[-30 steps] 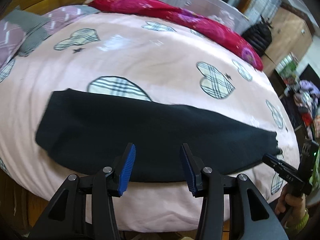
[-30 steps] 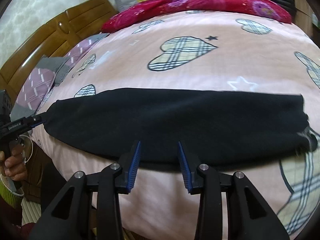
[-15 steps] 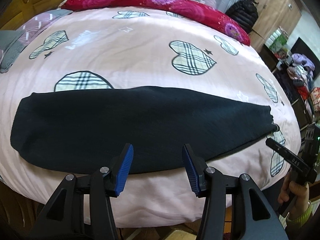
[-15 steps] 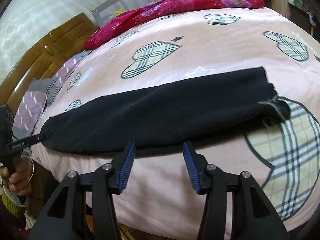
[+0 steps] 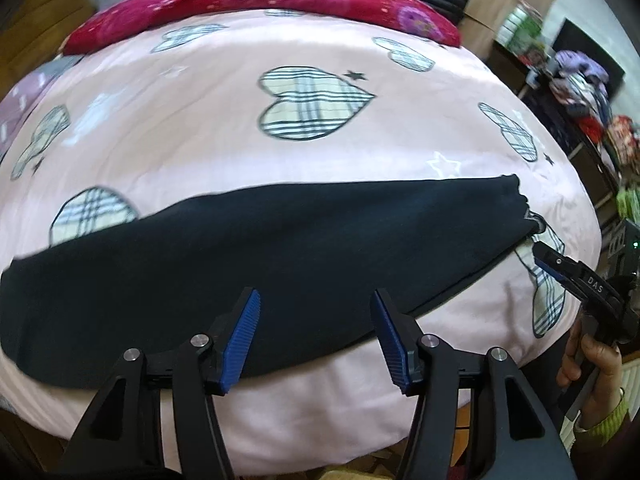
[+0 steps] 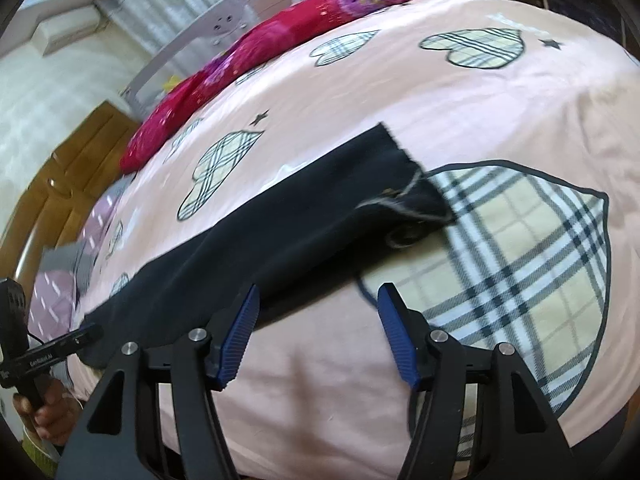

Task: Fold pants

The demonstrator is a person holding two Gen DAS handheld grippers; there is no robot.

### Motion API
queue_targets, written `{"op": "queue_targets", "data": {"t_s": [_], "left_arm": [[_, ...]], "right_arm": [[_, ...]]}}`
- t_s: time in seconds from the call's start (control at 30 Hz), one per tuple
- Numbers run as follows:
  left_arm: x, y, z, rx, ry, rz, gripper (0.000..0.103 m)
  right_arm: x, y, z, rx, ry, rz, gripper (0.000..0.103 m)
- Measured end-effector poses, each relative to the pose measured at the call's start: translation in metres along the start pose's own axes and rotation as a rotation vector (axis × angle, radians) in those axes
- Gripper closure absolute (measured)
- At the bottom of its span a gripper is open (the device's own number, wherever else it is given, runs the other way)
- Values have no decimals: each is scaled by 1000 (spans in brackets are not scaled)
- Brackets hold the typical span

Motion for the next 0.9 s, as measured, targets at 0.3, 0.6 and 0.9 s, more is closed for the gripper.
{"op": "queue_targets", "data": {"t_s": [0.3,0.6,0.9], "left_arm": [[-40,-50,-56,-146,45,67,41],[-93,-109,-116,-311,129,199,41],[-159,-178,-150,-464,248,285,41]], "right_arm": [[-16,-25,-12,-156,1,-66,37],[-21,-43,-19,-247,-43,-156,39],[-23,-67,-18,-338,-67,-222,92]]}}
Point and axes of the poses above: each gripper's, at about its wrist camera, not at the fingertips, and x roughly against the way its jaws point, y to its left, z to its underside, the point moved 1 cm from there along -x, roughly the way its jaws point, and after that the axes turned 6 degrees about -x, right-handed, at the moved point
